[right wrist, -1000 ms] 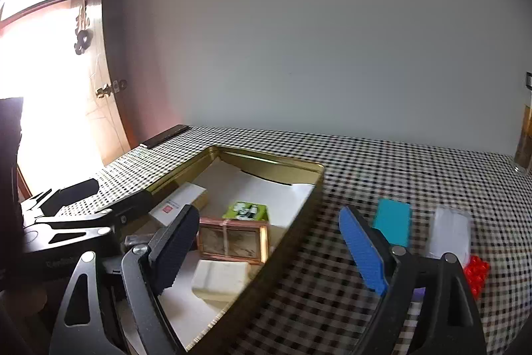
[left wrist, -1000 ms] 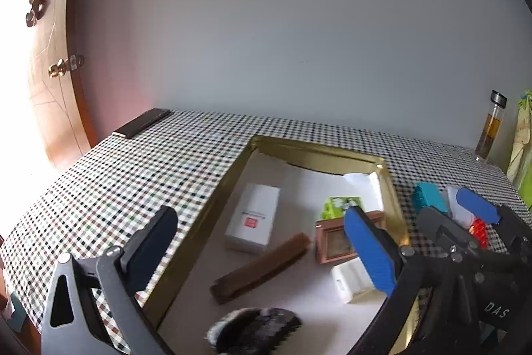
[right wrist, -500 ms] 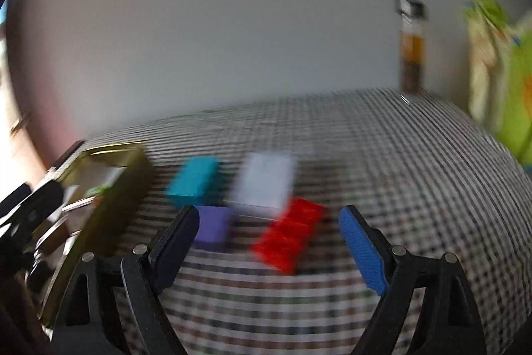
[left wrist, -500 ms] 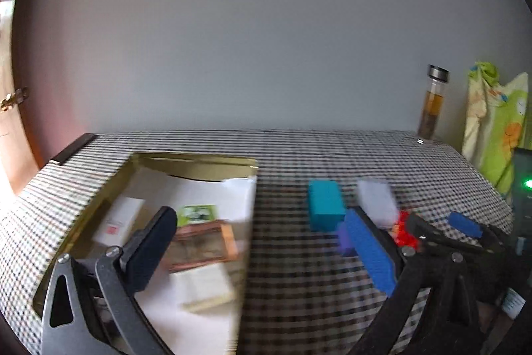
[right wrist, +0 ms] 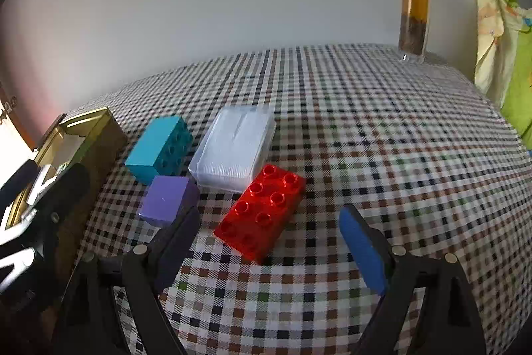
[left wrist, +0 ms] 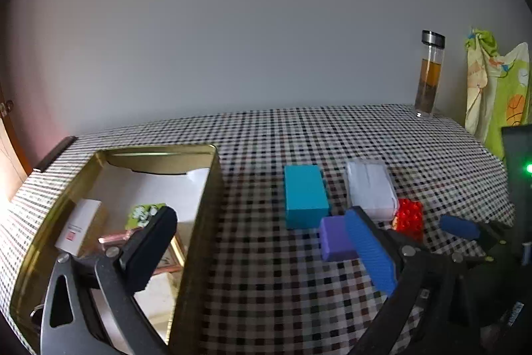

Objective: Organize rigid objects
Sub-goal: 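Move both tools from the tin toward the purple block and red brick, then grasp purple block with left tool while right tool grasps red toy brick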

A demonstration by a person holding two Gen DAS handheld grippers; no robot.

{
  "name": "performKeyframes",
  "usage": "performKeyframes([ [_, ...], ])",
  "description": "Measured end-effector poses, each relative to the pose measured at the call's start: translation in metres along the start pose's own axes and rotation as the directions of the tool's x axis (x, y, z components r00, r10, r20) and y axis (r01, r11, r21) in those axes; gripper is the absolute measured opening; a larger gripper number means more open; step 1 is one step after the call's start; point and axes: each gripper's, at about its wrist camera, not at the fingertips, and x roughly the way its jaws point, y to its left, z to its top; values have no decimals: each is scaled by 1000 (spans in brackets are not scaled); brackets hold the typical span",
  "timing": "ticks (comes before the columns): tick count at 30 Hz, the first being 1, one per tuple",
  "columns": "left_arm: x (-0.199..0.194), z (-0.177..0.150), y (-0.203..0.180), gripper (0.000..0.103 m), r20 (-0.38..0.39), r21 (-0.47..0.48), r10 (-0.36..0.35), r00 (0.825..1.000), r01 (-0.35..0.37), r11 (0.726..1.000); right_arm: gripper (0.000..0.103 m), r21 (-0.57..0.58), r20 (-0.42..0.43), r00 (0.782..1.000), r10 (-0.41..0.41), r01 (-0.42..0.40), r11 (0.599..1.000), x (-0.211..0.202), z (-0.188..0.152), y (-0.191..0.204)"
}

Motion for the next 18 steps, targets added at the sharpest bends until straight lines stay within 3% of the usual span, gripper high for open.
performKeyframes([
  [4,-2,-3,-4,102,4,14,-10,1000,10,1000,79,3,-41,999,-12,12,1000,7,-1,1],
  [10,3,-7,-13,102,-20,43,-18,1000,19,999,37,-26,-33,998,-49,48,999,0,-4,-1],
  [18,13,-9,-32,102,-61,98,-56,997,62,993,34,-3,-24,999,-28,28,1000,-11,-10,-15],
])
